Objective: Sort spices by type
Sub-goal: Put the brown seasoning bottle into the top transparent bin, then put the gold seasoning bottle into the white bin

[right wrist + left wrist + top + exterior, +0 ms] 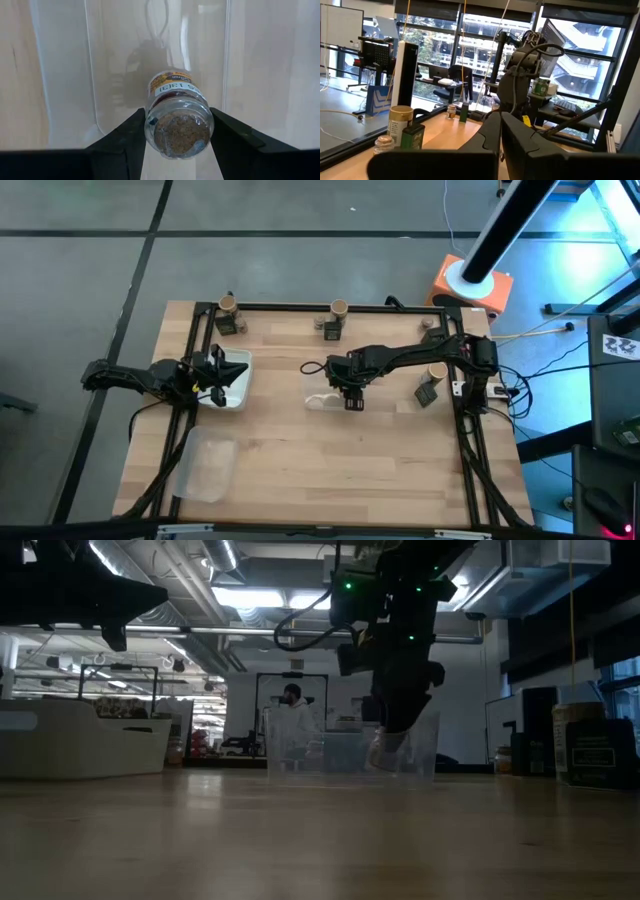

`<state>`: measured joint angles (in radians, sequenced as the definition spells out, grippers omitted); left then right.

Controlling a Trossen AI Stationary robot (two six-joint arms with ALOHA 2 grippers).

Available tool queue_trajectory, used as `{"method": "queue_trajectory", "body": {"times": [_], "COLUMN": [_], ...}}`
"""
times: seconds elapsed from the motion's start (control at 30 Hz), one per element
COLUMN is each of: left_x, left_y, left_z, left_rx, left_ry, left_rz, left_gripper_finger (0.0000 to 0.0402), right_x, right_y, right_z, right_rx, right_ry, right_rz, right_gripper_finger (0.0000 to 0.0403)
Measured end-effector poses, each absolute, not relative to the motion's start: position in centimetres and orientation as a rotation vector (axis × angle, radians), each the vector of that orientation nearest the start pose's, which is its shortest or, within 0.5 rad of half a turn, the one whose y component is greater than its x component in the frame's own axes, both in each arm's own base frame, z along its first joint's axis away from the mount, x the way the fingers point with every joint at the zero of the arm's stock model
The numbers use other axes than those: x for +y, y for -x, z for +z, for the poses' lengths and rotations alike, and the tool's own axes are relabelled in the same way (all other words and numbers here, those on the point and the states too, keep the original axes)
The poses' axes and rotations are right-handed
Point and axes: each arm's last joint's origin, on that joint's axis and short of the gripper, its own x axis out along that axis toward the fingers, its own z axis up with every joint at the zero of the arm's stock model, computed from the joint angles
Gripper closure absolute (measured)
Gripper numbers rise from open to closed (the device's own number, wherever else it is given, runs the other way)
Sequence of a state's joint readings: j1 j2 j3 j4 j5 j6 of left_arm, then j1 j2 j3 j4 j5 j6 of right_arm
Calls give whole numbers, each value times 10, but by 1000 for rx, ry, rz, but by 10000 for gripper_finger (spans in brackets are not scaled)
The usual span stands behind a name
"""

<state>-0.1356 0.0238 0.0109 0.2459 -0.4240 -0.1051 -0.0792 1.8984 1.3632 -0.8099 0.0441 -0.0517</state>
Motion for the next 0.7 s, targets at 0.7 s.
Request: {"method": "queue_trajectory", "body": {"times": [0.7], "left_x": [-1], "left_y": [-94], "left_z": [188], "left_rx": [-240], "left_ry": [168], "left_rz": [275], "left_gripper_finger": [396], "right_x": [-29], "right_y": [-359], "right_z": [206], "right_rx": [1303], "right_ry": [13], "right_rz": [-65], "right_gripper_finger": [142]}}
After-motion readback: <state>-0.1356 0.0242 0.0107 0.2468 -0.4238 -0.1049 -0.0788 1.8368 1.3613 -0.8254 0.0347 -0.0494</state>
